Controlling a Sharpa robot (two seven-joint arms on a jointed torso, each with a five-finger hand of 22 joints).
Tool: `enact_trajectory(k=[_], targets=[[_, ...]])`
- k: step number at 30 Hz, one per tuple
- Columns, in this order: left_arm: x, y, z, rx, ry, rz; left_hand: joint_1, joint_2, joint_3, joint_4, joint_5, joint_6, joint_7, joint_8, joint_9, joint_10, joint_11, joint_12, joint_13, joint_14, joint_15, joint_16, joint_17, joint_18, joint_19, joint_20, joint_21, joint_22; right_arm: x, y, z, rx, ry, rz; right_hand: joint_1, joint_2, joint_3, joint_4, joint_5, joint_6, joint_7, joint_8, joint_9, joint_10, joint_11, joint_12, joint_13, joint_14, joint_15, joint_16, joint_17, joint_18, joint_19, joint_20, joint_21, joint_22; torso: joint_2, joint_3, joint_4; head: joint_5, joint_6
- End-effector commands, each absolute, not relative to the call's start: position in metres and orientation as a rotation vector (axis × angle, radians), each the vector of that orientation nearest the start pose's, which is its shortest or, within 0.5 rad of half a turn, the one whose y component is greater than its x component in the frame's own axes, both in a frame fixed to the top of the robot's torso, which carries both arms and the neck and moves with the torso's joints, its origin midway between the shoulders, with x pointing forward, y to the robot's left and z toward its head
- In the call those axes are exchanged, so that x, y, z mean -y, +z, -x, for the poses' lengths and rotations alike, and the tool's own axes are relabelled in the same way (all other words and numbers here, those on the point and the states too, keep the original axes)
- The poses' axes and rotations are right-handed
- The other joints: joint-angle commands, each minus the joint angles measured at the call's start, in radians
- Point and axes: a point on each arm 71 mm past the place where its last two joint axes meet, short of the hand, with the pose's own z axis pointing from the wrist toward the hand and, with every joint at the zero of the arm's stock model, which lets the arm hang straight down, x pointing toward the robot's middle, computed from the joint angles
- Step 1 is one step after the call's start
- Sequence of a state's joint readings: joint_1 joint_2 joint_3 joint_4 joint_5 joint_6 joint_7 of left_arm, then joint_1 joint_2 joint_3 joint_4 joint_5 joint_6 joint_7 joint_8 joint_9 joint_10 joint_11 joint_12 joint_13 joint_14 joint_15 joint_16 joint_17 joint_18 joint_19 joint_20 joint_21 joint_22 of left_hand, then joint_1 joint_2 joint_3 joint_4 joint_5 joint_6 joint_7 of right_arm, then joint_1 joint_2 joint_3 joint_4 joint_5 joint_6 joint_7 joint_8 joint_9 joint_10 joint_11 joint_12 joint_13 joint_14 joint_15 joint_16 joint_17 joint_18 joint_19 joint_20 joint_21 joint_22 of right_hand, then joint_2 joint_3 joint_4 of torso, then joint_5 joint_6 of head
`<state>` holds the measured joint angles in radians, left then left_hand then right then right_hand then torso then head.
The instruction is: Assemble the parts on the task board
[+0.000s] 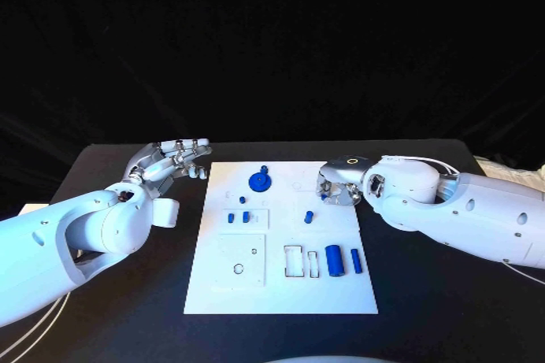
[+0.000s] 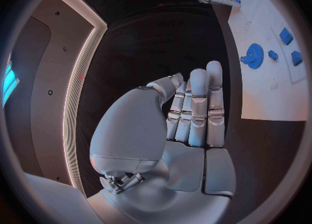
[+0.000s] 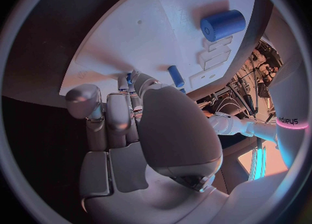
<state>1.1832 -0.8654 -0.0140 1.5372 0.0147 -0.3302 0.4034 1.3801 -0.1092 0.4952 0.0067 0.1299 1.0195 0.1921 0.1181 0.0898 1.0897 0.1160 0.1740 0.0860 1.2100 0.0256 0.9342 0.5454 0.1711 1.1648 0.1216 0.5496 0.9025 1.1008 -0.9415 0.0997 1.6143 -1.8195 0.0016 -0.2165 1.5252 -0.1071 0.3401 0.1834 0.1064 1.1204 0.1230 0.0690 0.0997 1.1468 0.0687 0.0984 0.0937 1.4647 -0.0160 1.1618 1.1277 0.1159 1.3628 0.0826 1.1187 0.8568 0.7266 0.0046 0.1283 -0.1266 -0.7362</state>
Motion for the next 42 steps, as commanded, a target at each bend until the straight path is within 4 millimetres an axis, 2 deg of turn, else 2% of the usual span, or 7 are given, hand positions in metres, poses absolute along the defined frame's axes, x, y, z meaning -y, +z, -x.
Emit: enact_trajectory(k=[1,8,12,19,28,34,42], targets=[[-0.216,-0.175,-0.488,-1.384,-1.547,1.129,0.007,0.003,0.000,-0.008,0.005,-0.008,0.001,0.004,-0.002,-0.010,0.003,0.004,0.001,-0.008,0.000,-0.004,-0.002,0.012,0.006,0.002,-0.004,-0.001,0.226,-0.197,-0.466,-1.844,0.300,0.462,-0.014,-0.003,0.018,-0.005,-0.014,0.012,0.001,0.000,0.002,0.012,-0.001,-0.007,-0.007,0.037,-0.002,0.003,-0.001,0.011,0.005,0.001,-0.005,0.001,0.001,-0.0001,0.0000,-0.001,-0.003],[-0.215,-0.176,-0.488,-1.390,-1.545,1.132,0.007,0.003,-0.001,-0.009,0.005,-0.009,0.001,0.004,-0.002,-0.012,0.003,0.005,0.001,-0.006,0.001,-0.003,-0.002,0.012,0.008,0.002,-0.004,-0.002,0.224,-0.200,-0.466,-1.843,0.293,0.468,-0.013,0.009,0.066,-0.027,-0.051,0.027,0.001,0.003,0.007,0.031,-0.002,-0.007,-0.020,0.037,-0.003,0.006,-0.002,0.011,0.007,0.000,-0.002,0.005,0.000,-0.0002,-0.0004,0.001,-0.005],[-0.216,-0.176,-0.488,-1.393,-1.539,1.136,0.007,0.003,-0.001,-0.009,0.005,-0.010,0.001,0.004,-0.003,-0.012,0.003,0.005,0.001,-0.006,0.001,-0.003,-0.002,0.012,0.009,0.002,-0.004,-0.002,0.223,-0.200,-0.466,-1.827,0.294,0.473,0.001,0.018,0.103,-0.057,-0.056,0.036,0.004,0.004,0.011,0.047,-0.003,-0.008,-0.024,0.039,-0.005,0.016,0.006,0.009,0.011,-0.002,0.006,0.016,-0.001,-0.0002,-0.0004,0.000,-0.005],[-0.216,-0.177,-0.488,-1.401,-1.518,1.138,0.020,0.009,0.005,-0.020,0.007,-0.011,0.002,0.007,-0.003,-0.015,0.003,0.011,0.001,-0.004,-0.001,0.000,-0.004,0.012,0.013,0.000,-0.003,-0.001,0.219,-0.196,-0.465,-1.785,0.322,0.480,0.006,0.017,0.152,-0.097,-0.058,0.031,0.009,-0.001,0.012,0.052,0.000,-0.019,-0.028,0.040,-0.002,0.026,0.013,0.007,0.014,-0.002,0.014,0.026,-0.001,0.0003,-0.0002,-0.003,-0.004],[-0.216,-0.177,-0.488,-1.395,-1.509,1.138,0.026,0.010,0.007,-0.027,0.007,-0.012,0.002,0.009,-0.004,-0.016,0.003,0.015,0.001,-0.004,-0.002,0.001,-0.005,0.012,0.015,-0.002,-0.002,-0.001,0.218,-0.190,-0.463,-1.738,0.353,0.456,-0.015,0.011,0.185,-0.117,-0.057,0.035,0.010,0.000,0.014,0.060,0.001,-0.024,-0.028,0.040,-0.002,0.032,0.016,0.006,0.016,-0.001,0.021,0.034,-0.002,-0.0008,-0.0008,-0.004,0.000],[-0.216,-0.177,-0.489,-1.389,-1.504,1.138,0.034,0.011,0.012,-0.035,0.008,-0.011,0.002,0.011,-0.004,-0.016,0.002,0.019,0.001,-0.003,-0.003,0.002,-0.006,0.013,0.017,-0.003,0.000,0.001,0.217,-0.187,-0.462,-1.715,0.365,0.447,-0.022,0.008,0.189,-0.121,-0.057,0.036,0.010,0.000,0.015,0.061,0.001,-0.025,-0.028,0.040,-0.002,0.034,0.017,0.006,0.016,-0.001,0.022,0.035,-0.001,0.0003,-0.0007,-0.007,-0.001],[-0.216,-0.177,-0.489,-1.390,-1.501,1.140,0.034,0.010,0.013,-0.037,0.008,-0.012,0.002,0.011,-0.005,-0.017,0.003,0.020,0.001,-0.002,-0.003,0.003,-0.007,0.012,0.017,-0.004,0.001,0.001,0.218,-0.181,-0.461,-1.703,0.375,0.431,-0.033,0.004,0.193,-0.123,-0.058,0.038,0.010,0.001,0.016,0.064,0.001,-0.026,-0.028,0.040,-0.002,0.035,0.017,0.006,0.017,-0.001,0.024,0.037,-0.002,-0.0012,0.0001,-0.009,0.000]])
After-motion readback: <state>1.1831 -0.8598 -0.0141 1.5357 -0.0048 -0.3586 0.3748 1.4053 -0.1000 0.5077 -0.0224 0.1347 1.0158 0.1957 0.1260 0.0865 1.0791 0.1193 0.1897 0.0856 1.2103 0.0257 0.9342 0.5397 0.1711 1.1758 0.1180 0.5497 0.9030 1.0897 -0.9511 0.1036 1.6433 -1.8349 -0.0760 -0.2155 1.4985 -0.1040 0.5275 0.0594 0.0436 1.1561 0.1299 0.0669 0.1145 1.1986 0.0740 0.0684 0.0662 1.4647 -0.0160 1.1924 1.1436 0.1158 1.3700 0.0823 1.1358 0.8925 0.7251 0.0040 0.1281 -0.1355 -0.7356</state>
